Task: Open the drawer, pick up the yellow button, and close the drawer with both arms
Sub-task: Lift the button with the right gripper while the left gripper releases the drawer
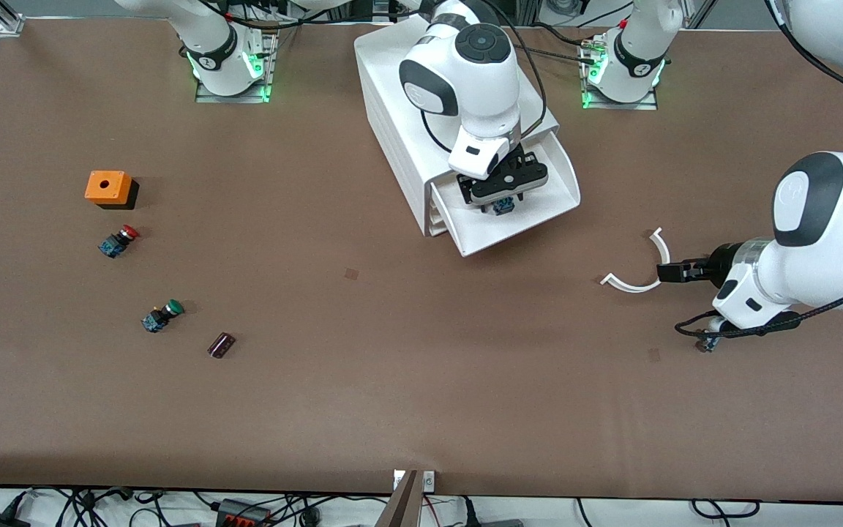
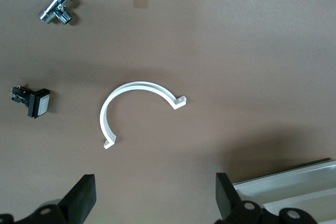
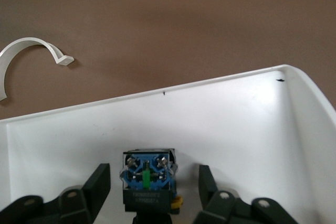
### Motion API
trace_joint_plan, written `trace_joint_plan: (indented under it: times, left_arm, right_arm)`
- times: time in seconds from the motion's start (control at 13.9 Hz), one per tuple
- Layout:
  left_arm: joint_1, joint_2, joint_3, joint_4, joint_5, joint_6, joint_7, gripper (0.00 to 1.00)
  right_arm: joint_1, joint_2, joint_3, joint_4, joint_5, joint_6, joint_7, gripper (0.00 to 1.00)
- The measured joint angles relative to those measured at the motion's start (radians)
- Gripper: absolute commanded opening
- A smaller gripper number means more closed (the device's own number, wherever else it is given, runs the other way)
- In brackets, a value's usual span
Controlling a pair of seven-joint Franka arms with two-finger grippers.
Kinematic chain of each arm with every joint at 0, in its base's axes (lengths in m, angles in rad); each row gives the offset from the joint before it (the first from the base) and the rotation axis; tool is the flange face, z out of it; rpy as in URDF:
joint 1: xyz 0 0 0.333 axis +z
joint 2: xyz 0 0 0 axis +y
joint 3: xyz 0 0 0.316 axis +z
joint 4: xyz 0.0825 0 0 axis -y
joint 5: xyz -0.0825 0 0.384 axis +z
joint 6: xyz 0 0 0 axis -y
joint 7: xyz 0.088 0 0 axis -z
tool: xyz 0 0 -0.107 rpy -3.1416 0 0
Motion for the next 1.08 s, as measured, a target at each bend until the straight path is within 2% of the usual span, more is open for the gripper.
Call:
trace_joint_plan:
  times: [0.07,0.22,0.5,0.65,0.86,1.08]
  left_arm:
    - [0.000,0.001,0.000,0.000,0.000,0.000,-0.001,1.00]
    - [0.000,0.002,0.000,0.000,0.000,0.001,-0.001,1.00]
    - [0.000,0.002,0.001,0.000,0.000,0.001,-0.002,1.00]
    - [0.000,0.003,0.001,0.000,0.000,0.001,-0.003,1.00]
    - [0.000,0.002,0.001,0.000,0.000,0.004,-0.032,1.00]
    - [-0.002,0.002,-0.004,0.000,0.000,0.075,-0.081,1.00]
  right_arm:
    - [0.001,0.000,0.000,0.000,0.000,0.000,0.001,0.26]
    - [0.001,0.000,0.000,0.002,0.000,0.000,0.002,0.01]
    - [0.001,-0.001,0.000,0.015,0.000,-0.001,0.019,0.00]
    - [0.000,-0.004,-0.002,0.058,0.000,-0.034,0.029,0.00]
    - [-0.028,-0.026,-0.013,0.155,0.000,-0.165,0.037,0.00]
    - [-0.149,-0.094,-0.022,0.184,0.000,-0.311,0.019,0.00]
